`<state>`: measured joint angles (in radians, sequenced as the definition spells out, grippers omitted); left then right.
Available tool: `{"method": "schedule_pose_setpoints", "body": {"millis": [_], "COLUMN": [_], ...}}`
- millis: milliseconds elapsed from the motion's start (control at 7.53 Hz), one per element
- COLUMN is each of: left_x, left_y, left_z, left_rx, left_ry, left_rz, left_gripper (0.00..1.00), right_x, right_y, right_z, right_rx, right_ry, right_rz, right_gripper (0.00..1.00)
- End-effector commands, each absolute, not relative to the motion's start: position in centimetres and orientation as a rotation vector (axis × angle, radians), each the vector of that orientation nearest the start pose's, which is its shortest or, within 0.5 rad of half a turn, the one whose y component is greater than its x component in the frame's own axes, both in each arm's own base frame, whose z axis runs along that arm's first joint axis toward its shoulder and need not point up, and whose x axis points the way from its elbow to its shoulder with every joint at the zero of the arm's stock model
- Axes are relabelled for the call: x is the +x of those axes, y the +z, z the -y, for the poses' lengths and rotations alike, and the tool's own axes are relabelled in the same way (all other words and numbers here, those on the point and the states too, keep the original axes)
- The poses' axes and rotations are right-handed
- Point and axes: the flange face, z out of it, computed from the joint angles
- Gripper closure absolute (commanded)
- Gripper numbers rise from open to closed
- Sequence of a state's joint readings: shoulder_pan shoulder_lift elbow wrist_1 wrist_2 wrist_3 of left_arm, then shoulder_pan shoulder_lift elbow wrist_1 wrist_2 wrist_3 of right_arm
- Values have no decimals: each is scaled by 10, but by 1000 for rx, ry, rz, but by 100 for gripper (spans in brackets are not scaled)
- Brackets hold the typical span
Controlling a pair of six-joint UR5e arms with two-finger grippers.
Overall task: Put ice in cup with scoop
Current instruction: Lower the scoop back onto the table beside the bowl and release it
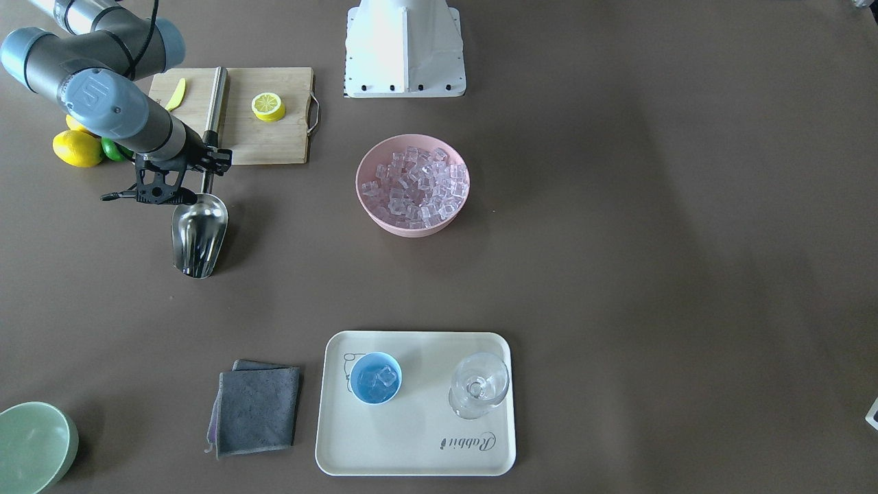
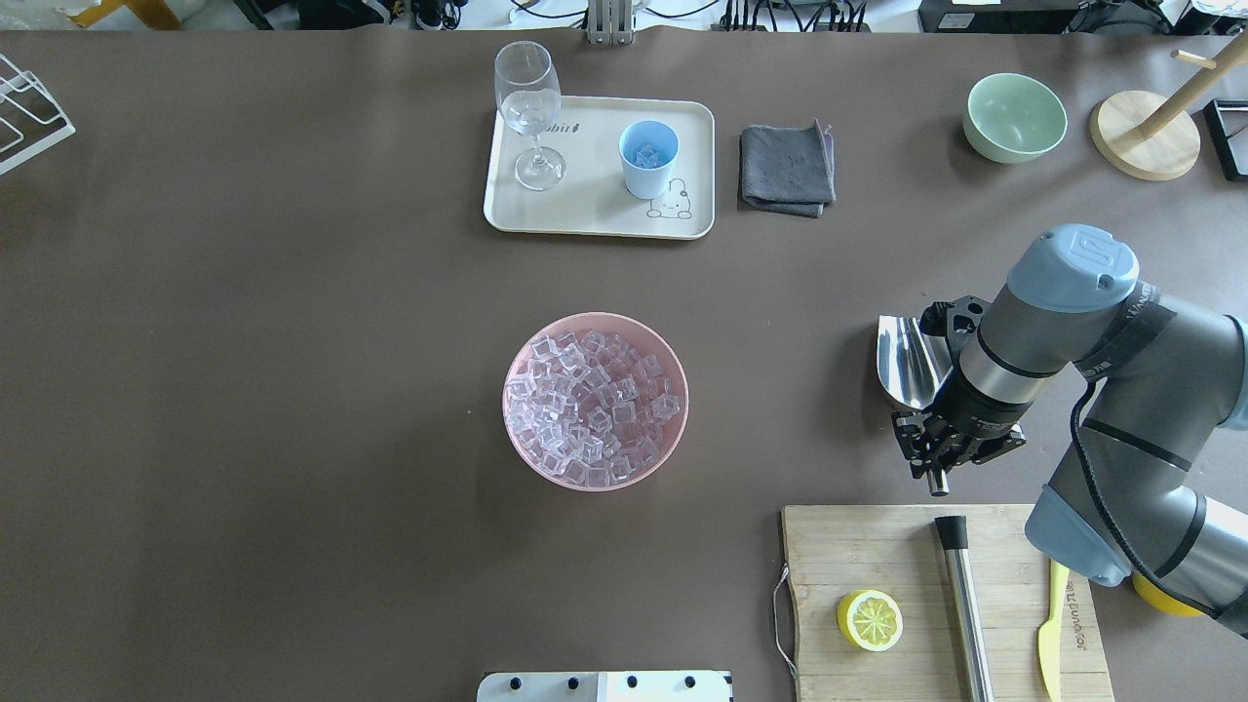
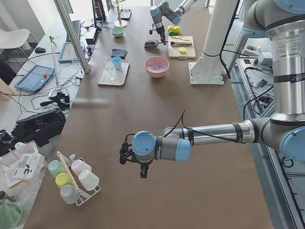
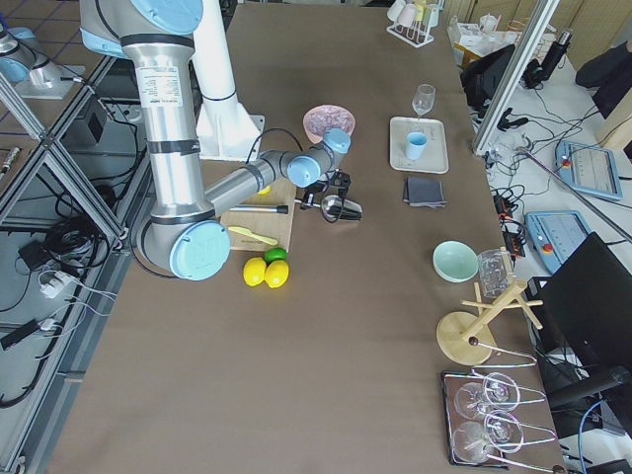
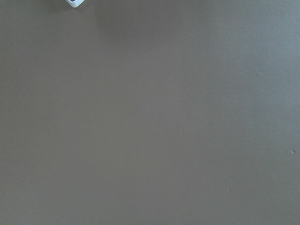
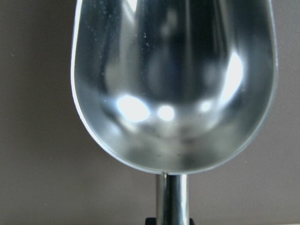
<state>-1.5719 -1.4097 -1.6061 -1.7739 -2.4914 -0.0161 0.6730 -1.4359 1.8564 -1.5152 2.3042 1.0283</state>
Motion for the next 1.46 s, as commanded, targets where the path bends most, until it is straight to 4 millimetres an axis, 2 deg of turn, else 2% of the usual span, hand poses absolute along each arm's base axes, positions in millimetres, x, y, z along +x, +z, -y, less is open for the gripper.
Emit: {"method": "schedule_pose_setpoints", "body": {"millis": [0,133,531,797,1062,1328], "left_x": [-53,-55,-56,-59,-59,-59], "left_y": [687,688,684,685,685,682], "left_z": [427,428,427,427,427,428], "left_rx": [61,63,70,72,72,77], "left_ry": [23,22,21,16,16,17], "left_rz": [-887,-867,-873,-871,-870,-871], "left_gripper": [2,2,2,2,2,2], "right_x": [-382,-384,-383,-365,-323,-258], "right_y": [441,438,429,422,425,454], "right_z": [388,389,388,399,431,456], "right_rx": [-332,-331,-319,-296,-253,-154], "right_ry": [-56,-62,-78,-49,26,-12], "right_rz": [787,794,810,821,832,824], "right_gripper": [18,1,1,1,1,1]}}
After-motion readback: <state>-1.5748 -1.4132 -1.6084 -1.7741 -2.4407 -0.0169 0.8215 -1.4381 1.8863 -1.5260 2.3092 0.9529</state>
